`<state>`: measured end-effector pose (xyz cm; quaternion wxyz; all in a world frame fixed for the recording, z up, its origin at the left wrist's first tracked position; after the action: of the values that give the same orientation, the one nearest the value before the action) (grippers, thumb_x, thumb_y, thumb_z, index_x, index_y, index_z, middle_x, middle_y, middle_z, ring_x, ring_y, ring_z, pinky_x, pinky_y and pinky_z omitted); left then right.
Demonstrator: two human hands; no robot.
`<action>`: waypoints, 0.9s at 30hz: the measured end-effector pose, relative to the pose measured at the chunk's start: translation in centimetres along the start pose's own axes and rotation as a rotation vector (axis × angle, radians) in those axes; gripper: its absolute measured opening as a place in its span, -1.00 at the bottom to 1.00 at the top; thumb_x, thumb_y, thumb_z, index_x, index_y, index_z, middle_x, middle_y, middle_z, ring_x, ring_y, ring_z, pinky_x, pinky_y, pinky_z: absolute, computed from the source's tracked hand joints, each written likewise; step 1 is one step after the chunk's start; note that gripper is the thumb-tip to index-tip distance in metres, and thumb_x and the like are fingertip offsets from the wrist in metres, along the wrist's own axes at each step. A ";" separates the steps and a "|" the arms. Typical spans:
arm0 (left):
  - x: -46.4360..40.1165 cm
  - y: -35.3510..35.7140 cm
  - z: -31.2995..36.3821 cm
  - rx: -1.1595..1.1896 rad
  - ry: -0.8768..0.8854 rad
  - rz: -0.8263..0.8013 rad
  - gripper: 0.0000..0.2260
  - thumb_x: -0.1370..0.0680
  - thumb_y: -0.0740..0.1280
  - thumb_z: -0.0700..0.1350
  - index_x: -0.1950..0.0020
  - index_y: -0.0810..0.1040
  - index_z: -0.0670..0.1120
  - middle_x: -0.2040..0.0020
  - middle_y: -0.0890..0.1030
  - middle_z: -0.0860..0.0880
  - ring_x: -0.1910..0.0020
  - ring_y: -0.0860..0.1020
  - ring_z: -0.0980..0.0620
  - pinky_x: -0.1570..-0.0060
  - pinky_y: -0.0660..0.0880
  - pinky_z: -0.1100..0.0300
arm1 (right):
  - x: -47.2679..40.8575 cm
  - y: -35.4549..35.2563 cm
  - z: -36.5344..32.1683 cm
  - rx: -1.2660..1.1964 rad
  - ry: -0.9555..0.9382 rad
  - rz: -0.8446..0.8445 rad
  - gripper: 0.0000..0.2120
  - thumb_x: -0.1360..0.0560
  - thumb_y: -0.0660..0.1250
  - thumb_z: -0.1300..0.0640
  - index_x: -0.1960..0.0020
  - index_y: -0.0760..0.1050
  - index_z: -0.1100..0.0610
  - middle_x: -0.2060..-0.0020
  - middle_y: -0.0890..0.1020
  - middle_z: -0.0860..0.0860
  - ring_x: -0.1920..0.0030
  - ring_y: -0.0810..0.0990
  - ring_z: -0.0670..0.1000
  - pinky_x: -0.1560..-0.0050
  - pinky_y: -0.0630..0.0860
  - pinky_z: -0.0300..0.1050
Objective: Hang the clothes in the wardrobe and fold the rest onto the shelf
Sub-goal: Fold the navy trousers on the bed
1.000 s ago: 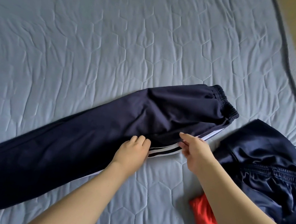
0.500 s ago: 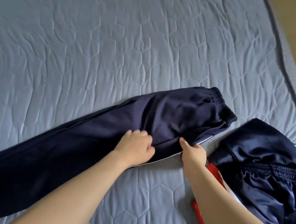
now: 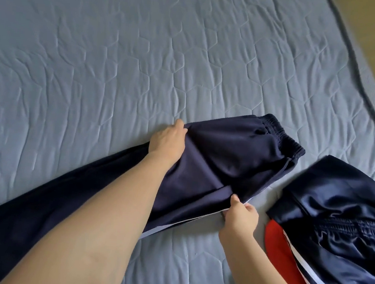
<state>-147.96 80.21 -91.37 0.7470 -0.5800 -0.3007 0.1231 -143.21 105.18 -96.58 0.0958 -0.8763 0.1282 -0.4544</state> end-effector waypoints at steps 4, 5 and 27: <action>2.5 1.5 -1.4 -0.147 0.104 0.140 -0.64 -0.62 0.09 0.08 -0.30 0.35 -0.12 -0.10 0.53 -0.17 0.00 0.52 -0.21 0.07 0.41 -0.05 | 2.1 0.1 0.2 -0.026 -0.122 -0.048 -0.71 -0.53 0.30 0.03 0.29 0.32 0.11 0.34 0.47 0.06 0.31 0.45 0.04 0.15 0.45 -0.03; 3.5 1.7 -2.5 -0.180 0.143 0.177 -0.60 -0.59 0.09 0.10 -0.33 0.35 -0.10 -0.11 0.53 -0.16 0.02 0.52 -0.20 0.07 0.43 -0.04 | 3.0 0.3 0.7 -0.096 -0.092 -0.147 -0.74 -0.54 0.31 0.03 0.27 0.38 0.11 0.32 0.51 0.04 0.29 0.49 0.02 0.13 0.50 -0.04; 6.8 -0.9 -13.5 0.057 0.066 -0.036 -0.77 -0.62 0.13 0.04 0.09 0.44 -0.08 0.01 0.50 -0.04 -0.07 0.43 -0.12 -0.07 0.34 0.06 | 12.5 7.3 10.1 0.032 0.093 -0.586 -0.72 -0.55 0.30 0.01 -0.11 0.55 0.21 0.00 0.69 0.09 0.01 0.66 0.06 -0.07 0.57 -0.06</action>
<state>-134.74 72.87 -90.36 0.7749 -0.5566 -0.2826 0.0991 -129.01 94.86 -94.76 -0.0318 -0.8525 -0.1331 -0.5044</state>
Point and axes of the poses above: each hand's wrist, its own x-axis away from the middle knuckle, its own y-axis out of the palm, z = x × y, the point moved 5 cm from there along -x, towards the middle knuckle
